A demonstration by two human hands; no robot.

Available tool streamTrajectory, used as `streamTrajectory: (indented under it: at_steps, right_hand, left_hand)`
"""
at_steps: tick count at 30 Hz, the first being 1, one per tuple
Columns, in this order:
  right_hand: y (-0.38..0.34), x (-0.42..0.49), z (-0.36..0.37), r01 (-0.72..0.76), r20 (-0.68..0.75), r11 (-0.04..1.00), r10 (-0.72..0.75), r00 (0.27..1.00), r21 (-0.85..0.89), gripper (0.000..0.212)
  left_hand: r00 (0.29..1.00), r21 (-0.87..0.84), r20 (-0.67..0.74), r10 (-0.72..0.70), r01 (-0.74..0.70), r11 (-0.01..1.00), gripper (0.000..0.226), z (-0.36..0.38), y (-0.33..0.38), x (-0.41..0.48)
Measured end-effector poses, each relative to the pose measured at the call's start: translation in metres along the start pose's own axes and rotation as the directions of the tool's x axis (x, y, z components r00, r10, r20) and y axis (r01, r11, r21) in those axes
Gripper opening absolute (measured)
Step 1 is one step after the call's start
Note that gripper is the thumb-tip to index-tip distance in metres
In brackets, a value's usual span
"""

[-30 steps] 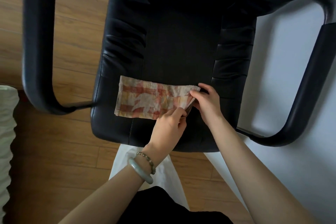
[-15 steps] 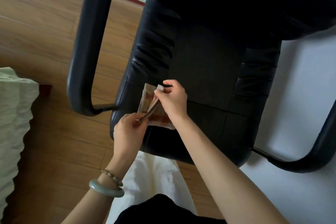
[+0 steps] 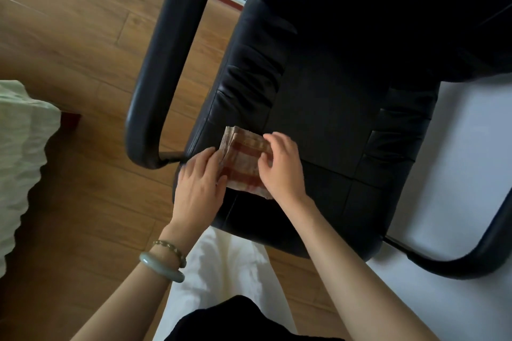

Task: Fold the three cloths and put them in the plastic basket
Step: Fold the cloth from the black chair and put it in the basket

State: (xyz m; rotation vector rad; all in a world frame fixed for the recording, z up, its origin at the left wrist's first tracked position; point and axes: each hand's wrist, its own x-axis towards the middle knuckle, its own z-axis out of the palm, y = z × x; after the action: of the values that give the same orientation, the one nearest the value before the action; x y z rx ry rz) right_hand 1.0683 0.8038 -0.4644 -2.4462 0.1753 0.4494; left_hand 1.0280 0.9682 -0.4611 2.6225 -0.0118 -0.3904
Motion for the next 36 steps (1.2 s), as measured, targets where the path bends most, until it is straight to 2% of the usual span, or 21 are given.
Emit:
streamTrajectory:
  at_steps: [2,5,11,14,16,18,19,21,23,26,29,32,36]
  right_hand:
    - [0.018,-0.017,0.0,0.157,0.05,0.964,-0.15,0.988,-0.216,0.046]
    - [0.043,-0.035,0.008,0.274,0.166,0.897,-0.228,0.959,-0.347,0.055]
    - [0.065,-0.043,0.021,0.262,0.291,0.842,-0.132,0.948,-0.471,0.058]
    - [0.063,-0.042,0.021,0.232,0.278,0.905,-0.134,0.951,-0.357,0.057]
    - [0.059,-0.043,0.016,0.102,0.113,0.986,-0.087,0.99,-0.133,0.055]
    - [0.056,-0.04,0.011,-0.13,-0.051,0.981,0.139,0.989,0.141,0.049]
    - [0.055,-0.036,0.009,-0.278,-0.035,0.922,0.298,0.954,0.271,0.045]
    - [0.052,-0.026,0.006,-0.54,0.143,0.705,0.542,0.828,0.459,0.038]
    - [0.05,-0.017,0.005,-0.67,0.283,0.532,0.632,0.721,0.518,0.04]
    - [0.046,-0.01,0.003,-0.724,0.376,0.395,0.658,0.652,0.565,0.046]
    - [0.042,-0.008,0.002,-0.73,0.449,0.3,0.628,0.636,0.614,0.046]
    - [0.042,-0.007,0.004,-0.732,0.462,0.304,0.614,0.64,0.61,0.042]
    - [0.038,-0.009,0.003,-0.713,0.459,0.36,0.575,0.677,0.601,0.014]
  left_hand:
    - [0.981,0.122,0.064,0.185,-0.191,0.974,0.057,0.004,-0.001,0.005]
    - [0.938,0.262,0.201,0.283,-0.33,0.907,0.059,0.013,-0.003,0.012]
    - [0.909,0.353,0.334,0.249,-0.365,0.861,0.061,0.022,-0.013,0.015]
    - [0.912,0.258,0.312,0.266,-0.351,0.9,0.062,0.017,-0.007,0.017]
    - [0.942,0.119,0.246,0.23,-0.265,0.957,0.061,0.013,-0.004,0.016]
    - [0.98,-0.039,0.179,0.084,-0.078,0.996,0.06,0.01,-0.001,0.012]
    - [0.986,-0.113,0.169,-0.003,0.023,0.993,0.058,0.009,0.0,0.01]
    - [0.973,-0.221,0.18,-0.142,0.181,0.958,0.055,0.011,0.003,0.009]
    - [0.954,-0.294,0.202,-0.221,0.274,0.916,0.054,0.015,0.004,0.01]
    - [0.922,-0.365,0.199,-0.333,0.385,0.847,0.054,0.019,0.005,0.016]
    - [0.878,-0.412,0.208,-0.43,0.478,0.776,0.055,0.02,0.006,0.024]
    - [0.835,-0.459,0.237,-0.497,0.547,0.7,0.05,0.017,0.008,0.031]
    - [0.777,-0.489,0.354,-0.521,0.629,0.605,0.03,0.014,0.006,0.04]
